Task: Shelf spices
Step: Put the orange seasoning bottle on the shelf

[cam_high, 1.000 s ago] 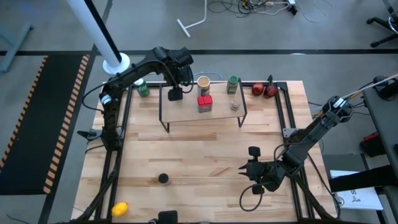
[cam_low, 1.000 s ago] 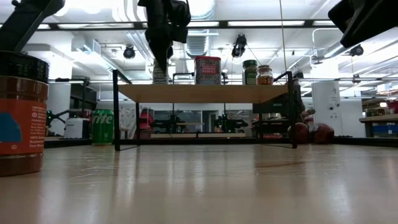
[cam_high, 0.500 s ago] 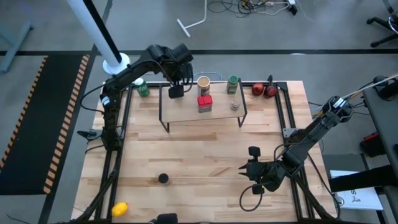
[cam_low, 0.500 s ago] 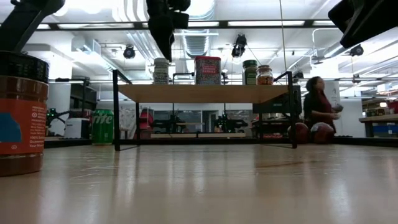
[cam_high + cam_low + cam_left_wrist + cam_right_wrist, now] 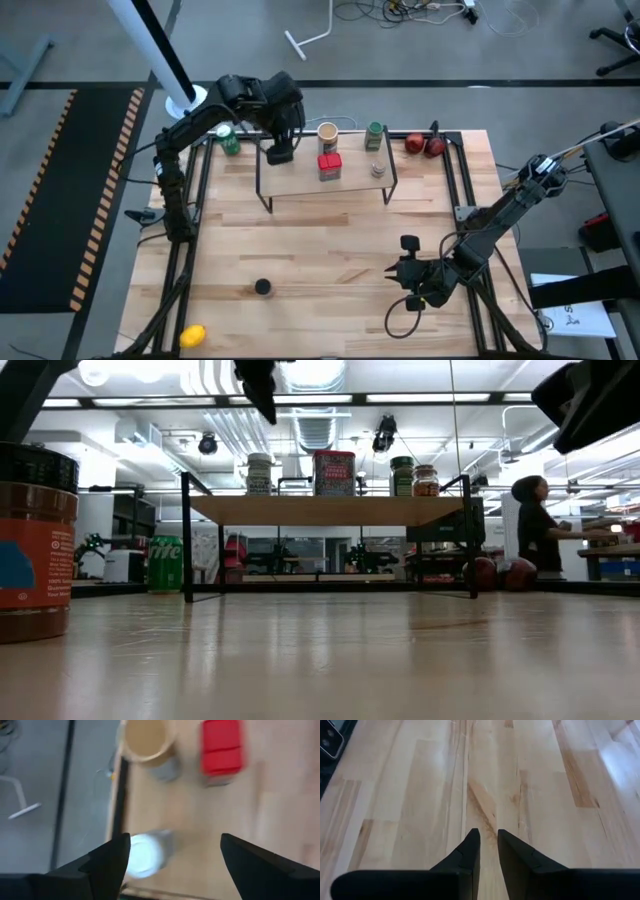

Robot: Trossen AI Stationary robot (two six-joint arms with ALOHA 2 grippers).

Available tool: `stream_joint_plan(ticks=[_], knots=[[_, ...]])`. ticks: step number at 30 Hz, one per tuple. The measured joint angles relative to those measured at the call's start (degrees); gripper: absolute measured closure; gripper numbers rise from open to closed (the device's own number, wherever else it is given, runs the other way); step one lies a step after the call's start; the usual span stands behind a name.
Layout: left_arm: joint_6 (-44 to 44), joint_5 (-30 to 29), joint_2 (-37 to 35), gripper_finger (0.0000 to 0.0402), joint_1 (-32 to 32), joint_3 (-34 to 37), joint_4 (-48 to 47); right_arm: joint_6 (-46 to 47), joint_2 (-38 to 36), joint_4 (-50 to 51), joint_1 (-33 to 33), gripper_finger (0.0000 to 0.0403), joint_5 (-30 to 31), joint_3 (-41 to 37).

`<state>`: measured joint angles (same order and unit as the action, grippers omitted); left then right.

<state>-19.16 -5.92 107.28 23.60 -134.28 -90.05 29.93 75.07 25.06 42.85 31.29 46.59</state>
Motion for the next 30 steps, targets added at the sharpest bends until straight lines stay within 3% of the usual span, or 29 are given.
stream_joint_plan(ticks=[4, 9, 20, 25, 30], knots=[[4.5, 4.3, -0.6, 0.0115, -5.8, 0.0, 0.0, 1.3, 0.0, 0.1, 0.0, 0.0359, -0.2, -0.6], [12.2, 6.9, -0.6, 0.0128, -17.3, 2.3, 0.1, 3.0, 0.0, 0.0, 0.2, 0.0353, -0.4, -0.6], [36.1, 6.6, -0.6, 0.0158, -43.6, 19.3, 5.0, 3.6, 0.0, -0.1, 0.7, 0.0329, -1.3, -0.6], [42.1, 6.6, -0.6, 0.0177, -50.9, 26.6, 5.8, 2.9, 0.0, -0.4, 0.7, 0.0337, -1.2, -0.6], [44.3, 6.4, -0.5, 0.0186, -53.7, 31.6, 8.2, 2.0, 0.0, -0.5, 0.6, 0.0349, 0.8, -0.6]])
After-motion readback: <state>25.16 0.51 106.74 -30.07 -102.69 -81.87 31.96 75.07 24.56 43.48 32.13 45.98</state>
